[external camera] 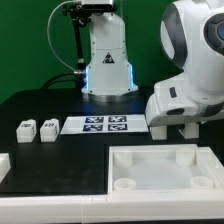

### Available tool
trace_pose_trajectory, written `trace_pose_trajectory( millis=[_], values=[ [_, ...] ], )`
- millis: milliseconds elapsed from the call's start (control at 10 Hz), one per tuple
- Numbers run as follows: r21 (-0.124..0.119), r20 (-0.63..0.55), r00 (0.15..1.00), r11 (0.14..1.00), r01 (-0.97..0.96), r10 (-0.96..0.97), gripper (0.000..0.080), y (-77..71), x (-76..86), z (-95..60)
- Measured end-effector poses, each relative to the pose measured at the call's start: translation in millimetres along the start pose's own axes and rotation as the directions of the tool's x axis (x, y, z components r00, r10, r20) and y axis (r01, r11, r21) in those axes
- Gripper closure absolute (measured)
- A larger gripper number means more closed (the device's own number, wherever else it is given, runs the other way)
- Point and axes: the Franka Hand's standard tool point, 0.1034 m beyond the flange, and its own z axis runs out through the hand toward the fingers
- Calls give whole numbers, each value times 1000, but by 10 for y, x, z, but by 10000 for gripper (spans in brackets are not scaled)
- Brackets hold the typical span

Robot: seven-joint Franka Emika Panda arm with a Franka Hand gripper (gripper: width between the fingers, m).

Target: Assemble one leg

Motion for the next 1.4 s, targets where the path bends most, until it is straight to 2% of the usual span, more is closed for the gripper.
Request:
trace_pose_trajectory(
  millis=[300,400,500,600,700,800,900,1100,1200,1300,1400],
  values=[
    [0,17,999,1000,28,-28,509,28,-26,-41],
    [8,47,996,997,75,-75,509,118,-49,-376],
    [14,8,997,997,79,-79,509,146,-17,-662],
    [9,-29,997,997,78,-77,508,166,-106,-843],
    [0,-30,998,999,53,-53,508,156,-236,-959],
    [-9,-44,998,999,39,-39,508,112,-324,-1004],
    [-7,-178,983,999,49,-49,508,105,-191,-1030],
    [-18,-414,909,999,44,-47,508,149,-208,-1060],
    [-33,-469,879,997,75,-82,508,179,-151,-1241],
    [-67,-592,796,992,108,-126,508,224,-51,-1700],
    [-72,-686,717,992,105,-126,508,204,-48,-2048]
  ],
)
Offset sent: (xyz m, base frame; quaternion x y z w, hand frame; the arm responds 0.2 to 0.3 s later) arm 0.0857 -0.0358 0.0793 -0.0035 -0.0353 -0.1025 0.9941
